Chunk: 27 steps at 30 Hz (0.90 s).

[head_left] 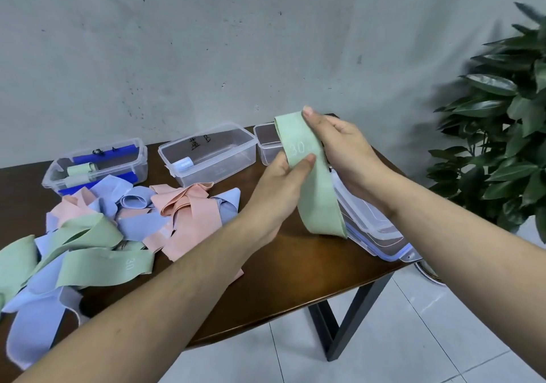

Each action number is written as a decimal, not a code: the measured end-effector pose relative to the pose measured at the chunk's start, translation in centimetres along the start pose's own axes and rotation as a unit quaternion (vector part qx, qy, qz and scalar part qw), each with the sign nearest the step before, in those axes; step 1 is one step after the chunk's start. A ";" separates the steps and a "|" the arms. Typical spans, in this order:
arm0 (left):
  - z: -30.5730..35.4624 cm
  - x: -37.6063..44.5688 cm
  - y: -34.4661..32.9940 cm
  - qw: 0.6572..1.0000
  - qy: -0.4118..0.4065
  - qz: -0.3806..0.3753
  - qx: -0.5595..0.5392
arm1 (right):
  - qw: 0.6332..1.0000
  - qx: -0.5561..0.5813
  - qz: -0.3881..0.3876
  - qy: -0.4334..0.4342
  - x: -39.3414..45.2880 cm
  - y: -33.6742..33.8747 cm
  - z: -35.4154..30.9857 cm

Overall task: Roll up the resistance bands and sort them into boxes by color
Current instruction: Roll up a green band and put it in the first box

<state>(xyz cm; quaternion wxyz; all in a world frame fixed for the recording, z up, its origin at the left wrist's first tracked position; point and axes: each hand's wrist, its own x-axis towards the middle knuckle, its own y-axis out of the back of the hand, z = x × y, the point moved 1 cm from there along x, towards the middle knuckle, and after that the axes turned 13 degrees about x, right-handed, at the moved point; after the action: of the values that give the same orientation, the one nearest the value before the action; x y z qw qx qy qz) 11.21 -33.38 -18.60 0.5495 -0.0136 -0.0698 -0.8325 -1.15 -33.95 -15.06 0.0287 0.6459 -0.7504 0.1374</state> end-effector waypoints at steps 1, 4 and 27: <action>0.1 0.2 0.1 1.000 0.003 0.006 -0.017 | 1.000 0.007 -0.009 -0.019 0.1 -0.1 0.3; 0.5 1.1 0.7 0.998 -0.004 0.020 -0.064 | 0.994 0.034 -0.059 -0.084 -0.3 0.1 1.9; -6.0 9.3 3.7 0.974 0.182 0.123 -0.058 | 0.899 -0.232 -0.181 -0.326 -4.0 2.4 7.8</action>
<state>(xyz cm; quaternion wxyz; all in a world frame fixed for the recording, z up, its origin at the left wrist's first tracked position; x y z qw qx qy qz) 11.22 -44.07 -23.22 0.6497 0.0973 0.0819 -0.7494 -1.81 -31.75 -23.86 -0.0439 0.7542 -0.5987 -0.2661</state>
